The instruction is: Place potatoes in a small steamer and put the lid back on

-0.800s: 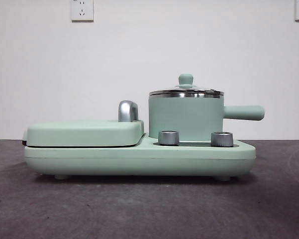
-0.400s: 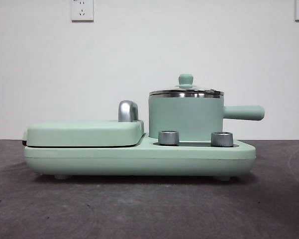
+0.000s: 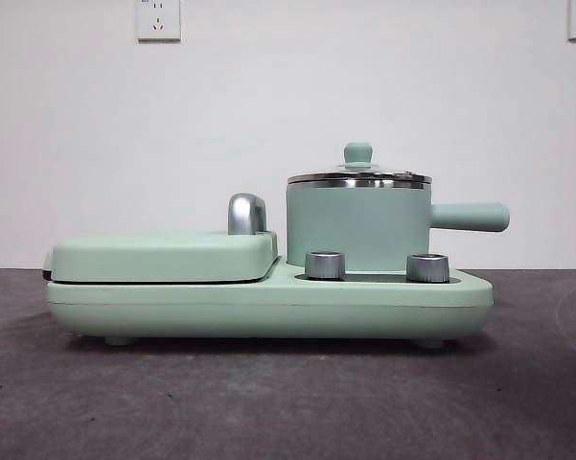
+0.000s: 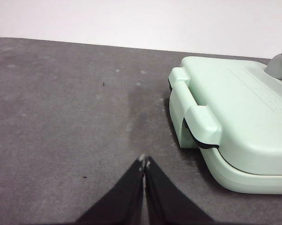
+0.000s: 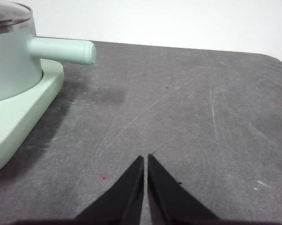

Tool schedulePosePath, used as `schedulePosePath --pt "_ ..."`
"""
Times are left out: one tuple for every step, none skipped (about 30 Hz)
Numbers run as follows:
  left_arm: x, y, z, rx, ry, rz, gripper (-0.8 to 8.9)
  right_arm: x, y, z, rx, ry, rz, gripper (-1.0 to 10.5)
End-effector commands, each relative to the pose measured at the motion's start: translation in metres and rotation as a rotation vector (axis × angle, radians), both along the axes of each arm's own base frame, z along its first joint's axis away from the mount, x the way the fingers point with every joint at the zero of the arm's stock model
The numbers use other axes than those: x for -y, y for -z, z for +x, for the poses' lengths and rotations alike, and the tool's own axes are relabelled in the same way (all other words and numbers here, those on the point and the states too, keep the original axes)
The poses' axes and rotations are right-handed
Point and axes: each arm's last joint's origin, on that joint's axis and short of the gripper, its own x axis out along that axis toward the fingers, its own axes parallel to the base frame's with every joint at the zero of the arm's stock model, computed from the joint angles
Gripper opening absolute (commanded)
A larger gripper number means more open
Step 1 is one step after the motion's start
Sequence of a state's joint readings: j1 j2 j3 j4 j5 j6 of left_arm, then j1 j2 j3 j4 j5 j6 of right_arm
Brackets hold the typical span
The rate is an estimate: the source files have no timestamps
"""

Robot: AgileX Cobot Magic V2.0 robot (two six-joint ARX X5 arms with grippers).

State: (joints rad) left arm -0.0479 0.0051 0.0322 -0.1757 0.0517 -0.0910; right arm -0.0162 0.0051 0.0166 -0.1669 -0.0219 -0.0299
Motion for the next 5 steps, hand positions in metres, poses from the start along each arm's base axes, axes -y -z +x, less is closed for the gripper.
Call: schedulePosePath --pt "-0.0001 0.0052 0.0011 -0.004 -0.003 -0.002 0.07 0.0002 0.0004 0.0003 0.007 0.004 -0.008 0.1" --pt "-0.0001 0.0052 0.0011 -0.004 -0.003 -0.002 0.07 0.0002 0.0004 0.0003 0.007 0.004 -0.008 0.1" --pt "-0.0001 0.0052 0.0011 -0.004 -0.003 -0.002 0.07 0.0002 0.0004 0.0003 0.007 0.004 -0.008 0.1" --pt "-0.0001 0.0052 0.0011 -0.004 -0.003 -0.002 0.07 0.0002 0.0004 0.0003 0.007 0.004 -0.008 0.1" --pt "-0.0001 0.0052 0.0011 -0.004 -0.003 -0.002 0.07 0.0002 0.0004 0.0003 0.007 0.004 -0.008 0.1"
